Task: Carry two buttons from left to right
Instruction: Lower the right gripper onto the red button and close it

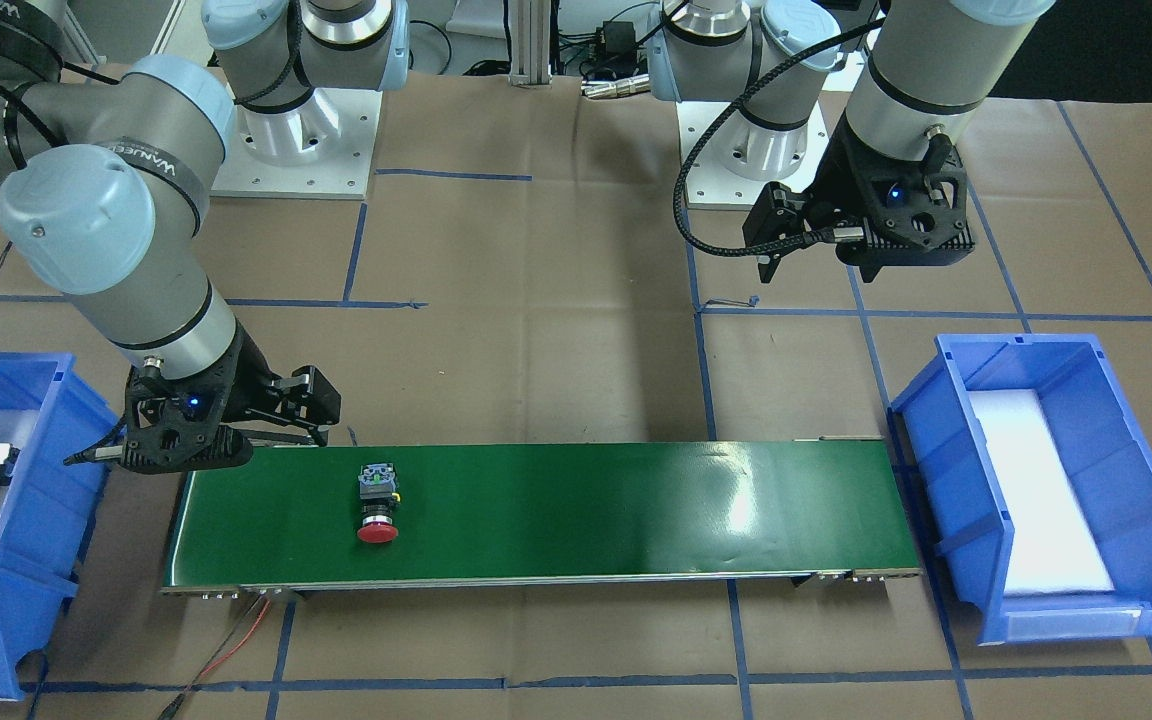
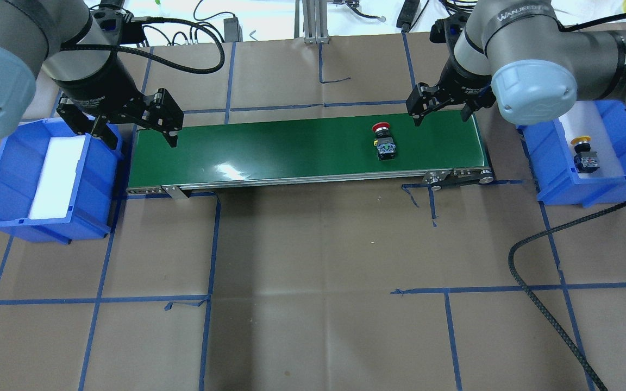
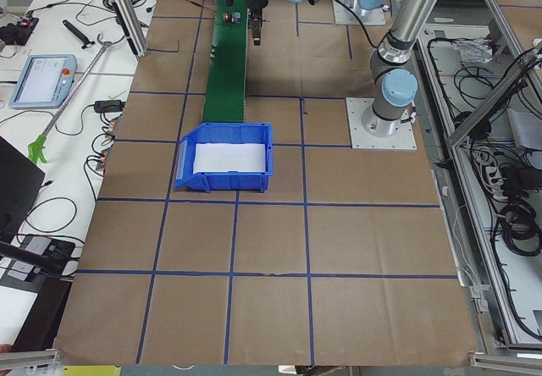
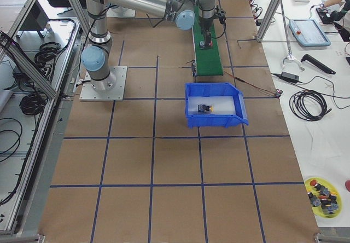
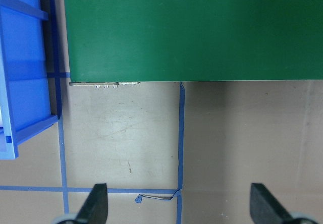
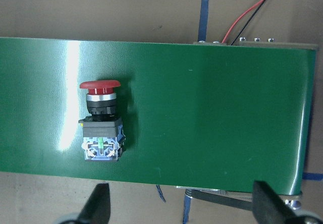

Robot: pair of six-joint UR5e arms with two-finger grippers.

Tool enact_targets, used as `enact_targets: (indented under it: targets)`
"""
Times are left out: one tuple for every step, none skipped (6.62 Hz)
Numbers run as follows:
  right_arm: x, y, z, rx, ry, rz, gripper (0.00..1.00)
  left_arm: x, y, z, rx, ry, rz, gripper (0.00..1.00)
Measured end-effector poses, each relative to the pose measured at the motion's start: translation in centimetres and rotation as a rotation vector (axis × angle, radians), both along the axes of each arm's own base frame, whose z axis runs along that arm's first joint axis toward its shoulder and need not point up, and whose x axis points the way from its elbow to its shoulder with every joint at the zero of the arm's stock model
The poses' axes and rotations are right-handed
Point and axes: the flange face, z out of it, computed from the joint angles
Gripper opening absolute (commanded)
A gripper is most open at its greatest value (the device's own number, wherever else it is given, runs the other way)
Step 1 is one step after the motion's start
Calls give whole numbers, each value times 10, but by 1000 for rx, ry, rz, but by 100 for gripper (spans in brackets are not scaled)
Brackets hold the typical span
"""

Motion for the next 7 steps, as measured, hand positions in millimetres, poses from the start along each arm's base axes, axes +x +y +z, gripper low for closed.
enact_targets:
  targets:
    - [-1,-9,-8,-2,-1,-10,99,0,0,0,0,0,0,100]
    - [-2,-20,-16,-11,-1,-15,99,0,0,0,0,0,0,100]
    - [-2,-28,-22,-12,-1,-16,99,0,0,0,1,0,0,100]
    - [-3,-30,-28,-6,-1,-17,99,0,0,0,0,0,-1,100]
    - [-3,-30,-32,1,-1,-17,99,0,1,0,0,0,-1,100]
    - [-3,-29,-35,7,-2,-18,99,0,0,0,0,0,-1,100]
    - [-3,-30,-39,14,-3,-21,99,0,0,0,0,0,-1,100]
